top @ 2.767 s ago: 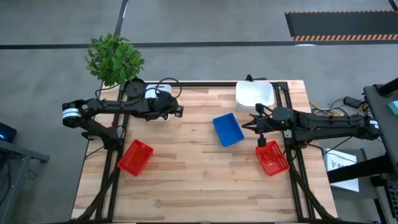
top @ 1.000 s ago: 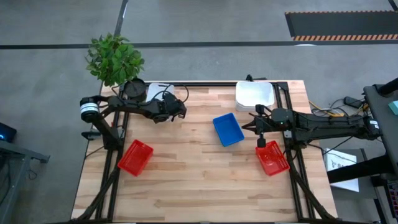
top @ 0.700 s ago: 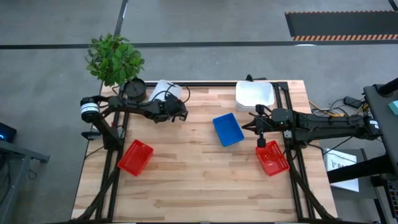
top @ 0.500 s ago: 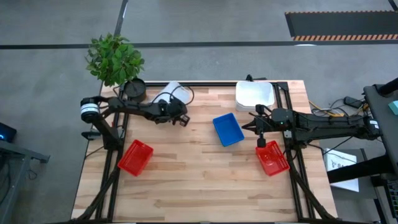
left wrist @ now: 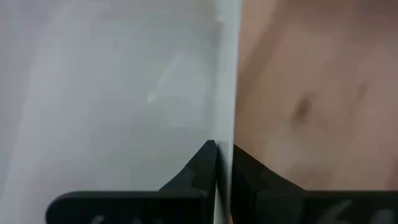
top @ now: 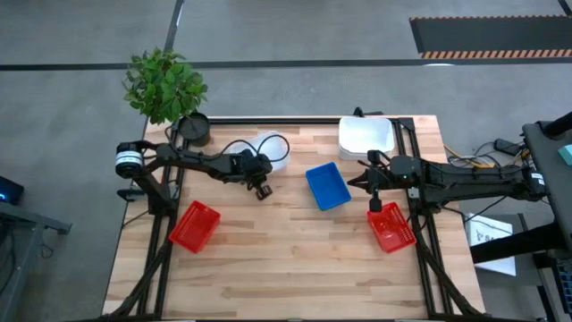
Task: Stack baskets by color
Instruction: Stack the left white bin on the stacked white bin
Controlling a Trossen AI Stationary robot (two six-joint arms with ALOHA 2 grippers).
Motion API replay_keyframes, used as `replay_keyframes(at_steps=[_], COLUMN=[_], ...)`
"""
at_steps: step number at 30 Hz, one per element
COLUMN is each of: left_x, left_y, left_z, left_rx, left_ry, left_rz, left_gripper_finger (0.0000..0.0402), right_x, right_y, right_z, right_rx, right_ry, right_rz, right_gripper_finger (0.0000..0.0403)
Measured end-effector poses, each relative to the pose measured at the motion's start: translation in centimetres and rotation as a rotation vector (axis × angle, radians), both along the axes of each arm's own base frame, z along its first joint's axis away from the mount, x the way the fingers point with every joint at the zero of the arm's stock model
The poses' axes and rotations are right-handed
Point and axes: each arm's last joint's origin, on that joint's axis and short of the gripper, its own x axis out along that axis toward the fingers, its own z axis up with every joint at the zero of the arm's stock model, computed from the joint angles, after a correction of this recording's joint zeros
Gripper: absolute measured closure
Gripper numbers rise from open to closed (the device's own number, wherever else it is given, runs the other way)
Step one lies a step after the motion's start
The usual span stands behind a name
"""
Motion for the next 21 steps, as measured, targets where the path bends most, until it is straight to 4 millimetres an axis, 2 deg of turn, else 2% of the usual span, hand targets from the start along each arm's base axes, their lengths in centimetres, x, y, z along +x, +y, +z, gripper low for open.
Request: replay_keyframes(at_steps=[18, 21], left_x=[0.51, 0.47], left_y=[-0.33, -0.33], left_z=[0.47, 0.48], left_rx=[0.014, 0.013], left_ry=[-0.034, -0.031], left_rz=[-0.155, -0.159], left_gripper_finger=[0.0395, 0.0381], right_x=[0.06, 0.05], right_y=[-0.01, -0.01], right_z=[0.1, 0.1], right_rx=[0.046, 0.063], right_ry=[-0.016, -0.017], right_rz=[-0.024, -0.033], right_gripper_finger=[0.0394, 0.0394])
